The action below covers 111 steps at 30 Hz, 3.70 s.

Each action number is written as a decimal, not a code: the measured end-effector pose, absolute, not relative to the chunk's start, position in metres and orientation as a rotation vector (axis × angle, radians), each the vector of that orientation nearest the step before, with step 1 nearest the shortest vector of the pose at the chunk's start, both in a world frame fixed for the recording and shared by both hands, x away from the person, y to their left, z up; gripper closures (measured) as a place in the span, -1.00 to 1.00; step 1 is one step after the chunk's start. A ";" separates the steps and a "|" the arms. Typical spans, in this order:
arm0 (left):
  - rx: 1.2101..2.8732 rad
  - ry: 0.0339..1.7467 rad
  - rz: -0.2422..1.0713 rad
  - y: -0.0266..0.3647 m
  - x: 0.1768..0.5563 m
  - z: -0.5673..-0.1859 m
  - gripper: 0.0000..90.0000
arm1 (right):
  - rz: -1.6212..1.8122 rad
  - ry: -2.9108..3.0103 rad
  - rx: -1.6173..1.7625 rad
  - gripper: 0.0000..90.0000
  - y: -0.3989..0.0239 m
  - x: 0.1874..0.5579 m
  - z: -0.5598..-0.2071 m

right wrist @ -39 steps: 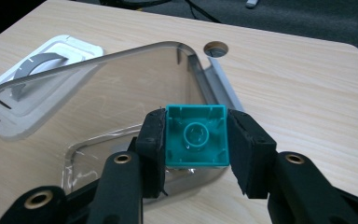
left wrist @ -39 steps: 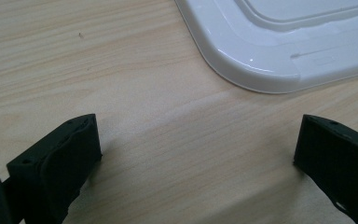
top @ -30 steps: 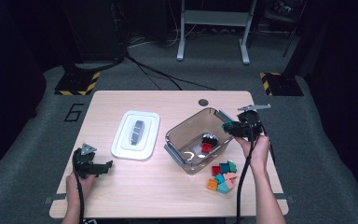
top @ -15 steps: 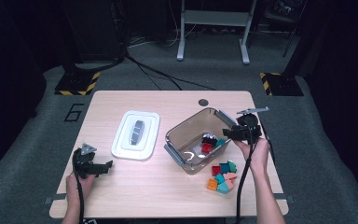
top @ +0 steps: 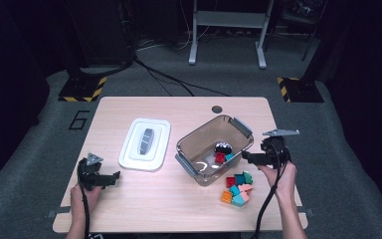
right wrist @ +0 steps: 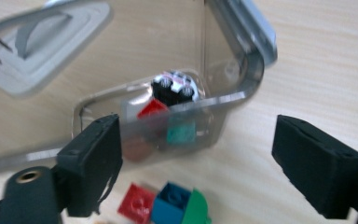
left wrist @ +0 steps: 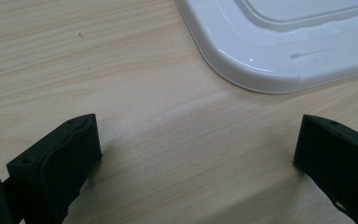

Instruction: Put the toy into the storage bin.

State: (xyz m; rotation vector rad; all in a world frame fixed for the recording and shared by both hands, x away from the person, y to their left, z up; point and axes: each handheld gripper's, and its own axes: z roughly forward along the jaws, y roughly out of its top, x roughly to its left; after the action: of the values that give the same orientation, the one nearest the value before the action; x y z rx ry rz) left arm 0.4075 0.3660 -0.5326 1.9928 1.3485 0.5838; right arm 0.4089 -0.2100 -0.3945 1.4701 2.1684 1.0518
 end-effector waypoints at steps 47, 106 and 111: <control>1.992 1.347 0.587 0.366 0.408 -0.533 -0.99 | 0.883 2.192 1.638 0.61 -0.226 0.394 -0.481; 1.998 1.345 0.586 0.366 0.408 -0.532 -0.99 | 0.979 2.050 1.439 0.61 -0.219 0.413 -0.355; 1.993 1.347 0.587 0.366 0.408 -0.533 -0.99 | 0.974 2.069 1.414 0.61 -0.207 0.423 -0.351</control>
State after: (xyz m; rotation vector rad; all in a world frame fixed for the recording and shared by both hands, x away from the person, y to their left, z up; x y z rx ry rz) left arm 0.4076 0.3661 -0.5326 1.9930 1.3474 0.5873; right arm 0.4227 -0.2065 -0.3512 1.4142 2.0691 0.9742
